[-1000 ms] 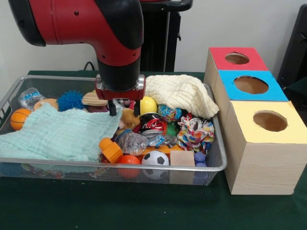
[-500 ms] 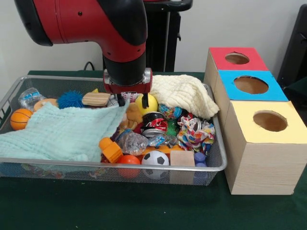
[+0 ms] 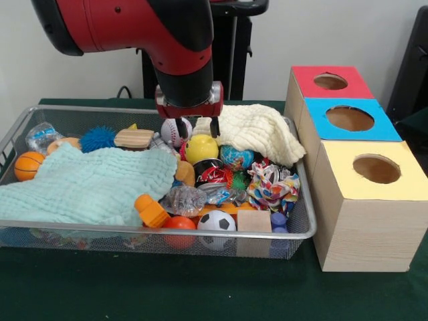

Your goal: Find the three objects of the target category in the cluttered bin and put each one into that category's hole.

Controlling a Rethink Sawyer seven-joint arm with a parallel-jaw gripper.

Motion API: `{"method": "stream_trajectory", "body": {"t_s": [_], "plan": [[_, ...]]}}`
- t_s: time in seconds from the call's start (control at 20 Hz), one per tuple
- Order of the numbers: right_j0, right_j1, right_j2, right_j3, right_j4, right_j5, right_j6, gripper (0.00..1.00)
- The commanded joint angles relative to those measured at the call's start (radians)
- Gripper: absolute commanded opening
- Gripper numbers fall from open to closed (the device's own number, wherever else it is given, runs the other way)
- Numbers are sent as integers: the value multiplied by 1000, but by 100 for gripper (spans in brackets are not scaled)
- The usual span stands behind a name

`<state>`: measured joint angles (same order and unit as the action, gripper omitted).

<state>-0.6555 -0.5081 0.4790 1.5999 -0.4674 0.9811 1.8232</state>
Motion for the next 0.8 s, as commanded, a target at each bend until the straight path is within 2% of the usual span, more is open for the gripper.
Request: {"method": "stream_trajectory", "body": {"t_s": [0.05, 0.35, 0.6, 0.8], "plan": [[2, 4, 14, 74, 22, 3, -41, 100], [7, 22, 7, 42, -3, -18, -50, 100], [6, 14, 6, -52, -99, -10, -161, 100], [-6, 16, 16, -111, -119, 43, -211, 100]]}}
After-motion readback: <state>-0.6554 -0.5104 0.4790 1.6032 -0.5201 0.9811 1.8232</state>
